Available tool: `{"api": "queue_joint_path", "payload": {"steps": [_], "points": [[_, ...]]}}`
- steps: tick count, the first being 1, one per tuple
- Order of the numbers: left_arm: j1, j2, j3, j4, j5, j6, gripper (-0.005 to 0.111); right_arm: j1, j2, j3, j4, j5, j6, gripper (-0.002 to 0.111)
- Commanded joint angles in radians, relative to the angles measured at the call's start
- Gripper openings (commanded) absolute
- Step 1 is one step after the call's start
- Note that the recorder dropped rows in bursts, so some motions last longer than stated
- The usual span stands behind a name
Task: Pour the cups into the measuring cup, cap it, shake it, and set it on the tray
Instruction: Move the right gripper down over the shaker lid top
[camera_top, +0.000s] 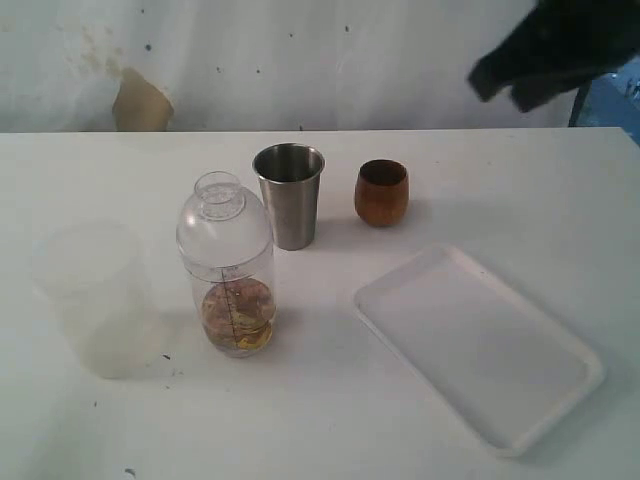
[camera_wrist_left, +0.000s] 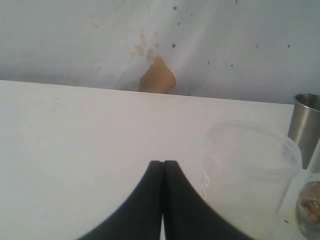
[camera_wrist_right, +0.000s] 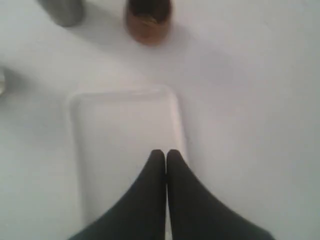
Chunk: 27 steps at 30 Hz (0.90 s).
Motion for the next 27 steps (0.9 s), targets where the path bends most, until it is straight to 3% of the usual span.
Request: {"api": "queue_joint_path", "payload": {"steps": [1,6,13,20,27], "points": [[0.001,-0.004,0.004,0.003,-0.012,0.0,0.0,0.172,0.094,-0.043,0.133,-0.128,-0.042,0.0],[0.001,-0.004,0.004,0.003,-0.012,0.0,0.0,0.286,0.254,-0.135,0.144,-0.192,-0.036,0.0],[0.001,-0.004,0.004,0.003,-0.012,0.0,0.0,0.392,0.295,-0.186,0.149,-0.31,-0.019,0.0],[0.001,-0.004,0.004,0.003,-0.012,0.0,0.0,0.418,0.368,-0.208,0.138,-0.31,-0.019,0.0],[0.001,-0.004,0.004,0.003,-0.012,0.0,0.0,0.418,0.366,-0.266,0.043,-0.176,-0.006,0.0]]}}
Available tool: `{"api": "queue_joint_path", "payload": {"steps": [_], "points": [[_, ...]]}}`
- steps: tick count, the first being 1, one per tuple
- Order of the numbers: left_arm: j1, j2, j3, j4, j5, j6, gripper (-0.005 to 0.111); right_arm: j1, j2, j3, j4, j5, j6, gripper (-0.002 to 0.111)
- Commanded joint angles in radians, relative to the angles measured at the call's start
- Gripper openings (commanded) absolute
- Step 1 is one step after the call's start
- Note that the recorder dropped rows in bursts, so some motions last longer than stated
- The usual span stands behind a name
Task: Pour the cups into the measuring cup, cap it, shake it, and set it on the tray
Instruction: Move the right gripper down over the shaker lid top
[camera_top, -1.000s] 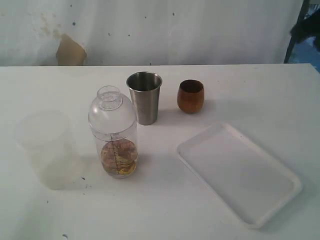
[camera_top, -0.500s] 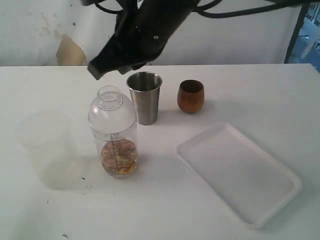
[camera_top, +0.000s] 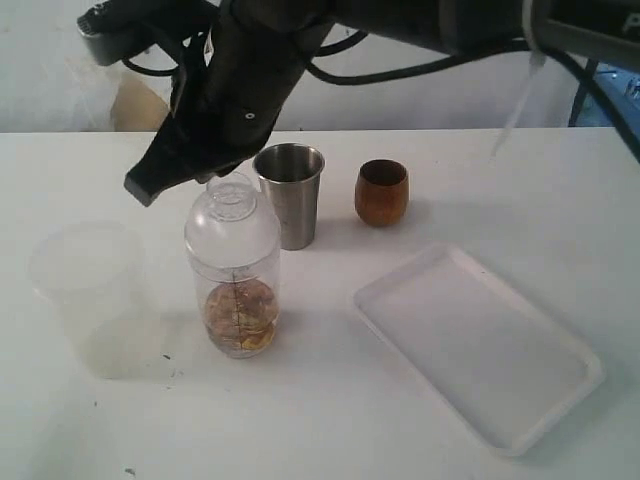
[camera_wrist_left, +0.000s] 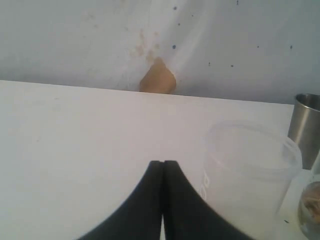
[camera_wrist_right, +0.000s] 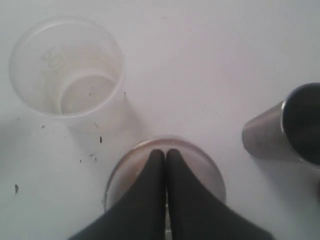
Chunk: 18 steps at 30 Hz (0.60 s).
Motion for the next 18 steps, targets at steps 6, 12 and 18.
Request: {"api": "queue_joint_path", "payload": {"steps": [6,12,18], "points": [[0.001,-0.004,0.004,0.003,-0.012,0.0,0.0,-0.001,-0.066,-0.049,-0.054,0.011,0.004,0.0],[0.001,-0.004,0.004,0.003,-0.012,0.0,0.0,-0.001,-0.069,-0.049,-0.006,0.069,0.004,0.0],[0.001,-0.004,0.004,0.003,-0.012,0.0,0.0,-0.001,-0.007,-0.049,0.005,0.09,0.003,0.0]]}}
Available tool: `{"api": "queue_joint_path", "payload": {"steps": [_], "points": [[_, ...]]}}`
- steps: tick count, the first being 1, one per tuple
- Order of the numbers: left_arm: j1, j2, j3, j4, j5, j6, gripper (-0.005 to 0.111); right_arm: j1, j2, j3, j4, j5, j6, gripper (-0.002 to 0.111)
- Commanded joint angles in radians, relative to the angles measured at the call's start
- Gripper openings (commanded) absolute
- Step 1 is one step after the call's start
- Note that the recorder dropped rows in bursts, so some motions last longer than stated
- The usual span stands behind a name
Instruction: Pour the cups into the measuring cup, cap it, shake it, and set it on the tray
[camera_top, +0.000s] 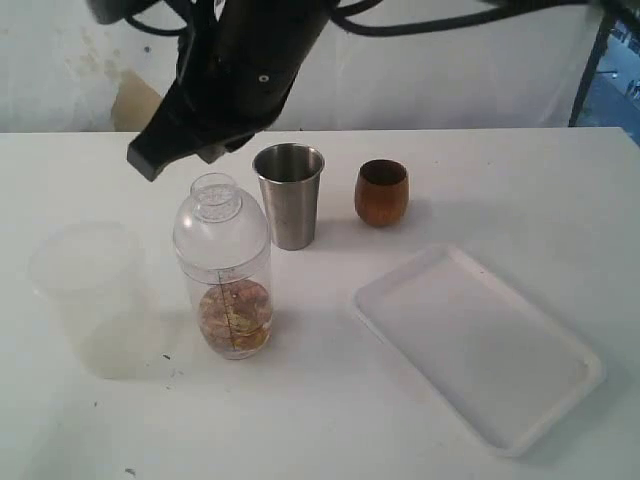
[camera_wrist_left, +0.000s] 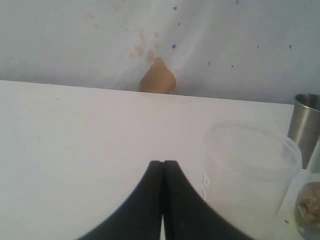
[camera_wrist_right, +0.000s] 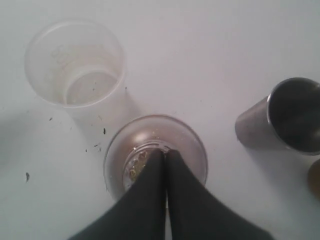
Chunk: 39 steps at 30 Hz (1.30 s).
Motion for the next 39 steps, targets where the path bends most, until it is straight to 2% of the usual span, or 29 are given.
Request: {"api": "queue_joint_path", "payload": {"steps": [1,39], "points": [[0.001,-0.004,0.004,0.003,-0.012,0.0,0.0,-0.001,0.039,-0.006,0.007,-0.002,0.001,0.0],[0.001,-0.004,0.004,0.003,-0.012,0.0,0.0,-0.001,0.087,0.017,0.009,0.095,-0.003,0.0]]}}
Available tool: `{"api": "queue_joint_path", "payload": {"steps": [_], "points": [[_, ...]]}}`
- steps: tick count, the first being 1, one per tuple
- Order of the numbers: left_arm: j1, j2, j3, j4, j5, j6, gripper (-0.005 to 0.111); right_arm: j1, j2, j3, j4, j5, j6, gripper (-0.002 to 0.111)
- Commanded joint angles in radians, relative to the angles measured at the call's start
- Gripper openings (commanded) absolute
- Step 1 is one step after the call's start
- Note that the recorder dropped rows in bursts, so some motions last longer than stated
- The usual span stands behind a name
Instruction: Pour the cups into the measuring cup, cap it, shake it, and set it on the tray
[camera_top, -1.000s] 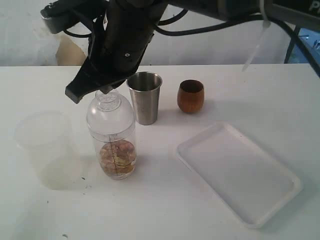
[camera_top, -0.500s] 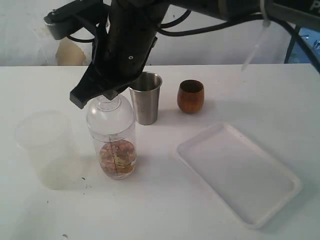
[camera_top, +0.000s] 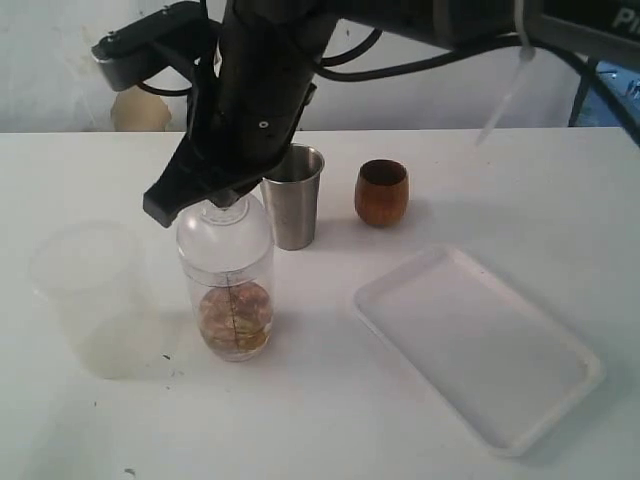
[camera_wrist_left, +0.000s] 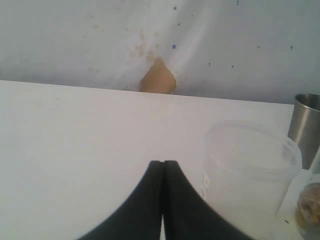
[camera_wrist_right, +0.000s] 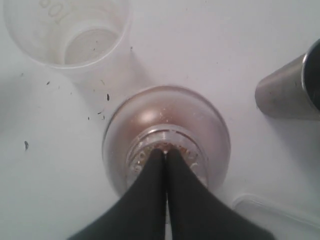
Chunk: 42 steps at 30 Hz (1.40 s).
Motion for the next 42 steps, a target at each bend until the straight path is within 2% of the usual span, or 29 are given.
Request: {"api": "queue_joint_path", "payload": {"steps": [1,6,11,42], "points": [[0.001,-0.004,0.004,0.003,-0.012,0.0,0.0,-0.001,0.041,0.005,-0.003,0.024,-0.003,0.0],[0.001,-0.004,0.004,0.003,-0.012,0.0,0.0,-0.001,0.075,0.005,-0.003,0.036,-0.003,0.0],[0.001,-0.004,0.004,0.003,-0.012,0.0,0.0,-0.001,0.081,0.005,-0.011,0.125,-0.003,0.0],[0.001,-0.004,0.004,0.003,-0.012,0.0,0.0,-0.001,0.214,0.005,-0.028,0.126,-0.005,0.0]]}}
